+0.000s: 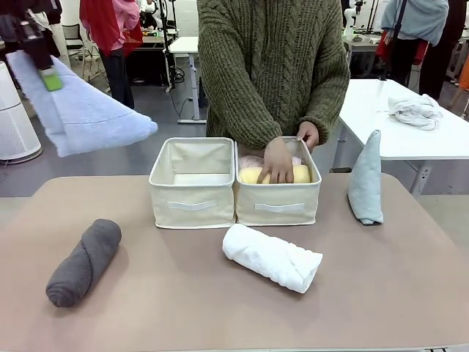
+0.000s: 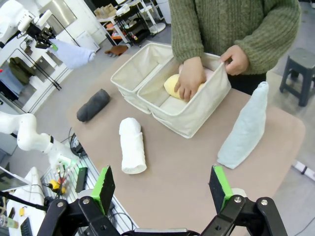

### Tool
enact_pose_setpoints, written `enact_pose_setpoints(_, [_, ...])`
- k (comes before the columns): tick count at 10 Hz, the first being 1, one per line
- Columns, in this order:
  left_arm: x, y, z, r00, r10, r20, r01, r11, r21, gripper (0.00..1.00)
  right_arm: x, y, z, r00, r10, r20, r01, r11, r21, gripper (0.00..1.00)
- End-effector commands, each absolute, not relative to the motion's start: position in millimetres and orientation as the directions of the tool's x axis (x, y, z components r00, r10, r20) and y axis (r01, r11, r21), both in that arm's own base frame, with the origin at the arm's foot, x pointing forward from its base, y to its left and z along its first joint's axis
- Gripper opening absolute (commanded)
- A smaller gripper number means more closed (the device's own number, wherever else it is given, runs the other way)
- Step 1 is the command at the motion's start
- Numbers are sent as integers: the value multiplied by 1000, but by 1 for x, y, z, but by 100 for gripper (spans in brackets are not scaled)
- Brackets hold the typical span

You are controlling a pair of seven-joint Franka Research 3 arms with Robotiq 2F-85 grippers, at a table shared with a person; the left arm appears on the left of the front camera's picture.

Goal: Sort the towels based on their folding style.
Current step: Pick up one triangle-folded towel and place it in the left Fabric basket.

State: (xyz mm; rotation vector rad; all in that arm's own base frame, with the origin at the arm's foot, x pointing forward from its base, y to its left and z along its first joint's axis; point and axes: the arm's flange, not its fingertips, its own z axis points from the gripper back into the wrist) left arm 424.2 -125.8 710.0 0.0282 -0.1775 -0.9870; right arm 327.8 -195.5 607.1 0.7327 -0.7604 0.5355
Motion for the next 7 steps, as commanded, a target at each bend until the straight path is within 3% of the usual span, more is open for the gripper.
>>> enact_pose_setpoints(1, [442,-151,719,473,-870,139,869,486,87,20,328,-196,606,610,168,774,-674,625,395,100])
enact_pose_setpoints(7, [469,-232,697,396,-914,88,914,402,57,20,328,-196,606,610,168,774,-674,625,395,100])
